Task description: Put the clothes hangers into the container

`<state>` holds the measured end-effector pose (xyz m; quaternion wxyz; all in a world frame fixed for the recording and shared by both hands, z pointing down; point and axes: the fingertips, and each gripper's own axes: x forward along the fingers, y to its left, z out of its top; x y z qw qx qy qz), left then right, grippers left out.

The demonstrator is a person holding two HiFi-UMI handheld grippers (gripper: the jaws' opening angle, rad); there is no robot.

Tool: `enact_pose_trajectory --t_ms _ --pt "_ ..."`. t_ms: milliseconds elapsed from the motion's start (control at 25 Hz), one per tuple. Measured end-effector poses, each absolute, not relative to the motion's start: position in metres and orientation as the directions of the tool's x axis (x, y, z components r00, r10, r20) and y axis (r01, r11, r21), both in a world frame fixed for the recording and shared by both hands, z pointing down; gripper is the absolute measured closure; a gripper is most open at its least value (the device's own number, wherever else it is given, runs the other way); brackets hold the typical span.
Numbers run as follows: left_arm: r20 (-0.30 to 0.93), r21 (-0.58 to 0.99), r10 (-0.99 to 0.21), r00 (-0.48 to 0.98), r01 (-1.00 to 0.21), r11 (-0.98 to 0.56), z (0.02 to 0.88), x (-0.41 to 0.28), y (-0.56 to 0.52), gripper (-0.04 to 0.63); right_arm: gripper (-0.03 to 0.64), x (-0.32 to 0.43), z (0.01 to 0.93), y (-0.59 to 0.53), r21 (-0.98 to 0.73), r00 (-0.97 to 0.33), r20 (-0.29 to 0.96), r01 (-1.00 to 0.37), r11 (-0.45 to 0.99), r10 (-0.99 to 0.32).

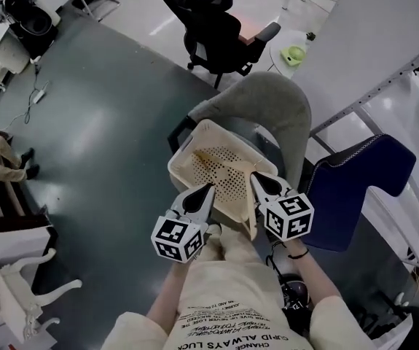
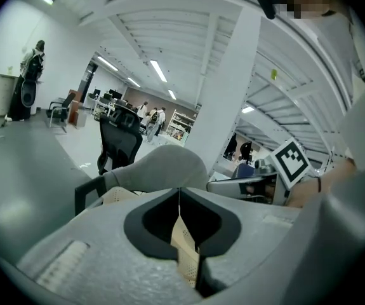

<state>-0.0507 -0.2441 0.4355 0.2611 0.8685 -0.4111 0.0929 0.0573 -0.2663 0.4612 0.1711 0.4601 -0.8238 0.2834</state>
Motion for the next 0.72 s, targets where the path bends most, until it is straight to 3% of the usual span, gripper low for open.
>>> enact_pose_trajectory --t_ms 720 --pt "0.172 0.221 -0.801 0.573 -0.815 -0.536 0.320 -0.073 -0.255 0.572 0.612 0.066 0.329 -0.262 -0.321 -0.531 0.225 -0.832 0.452 -0.817"
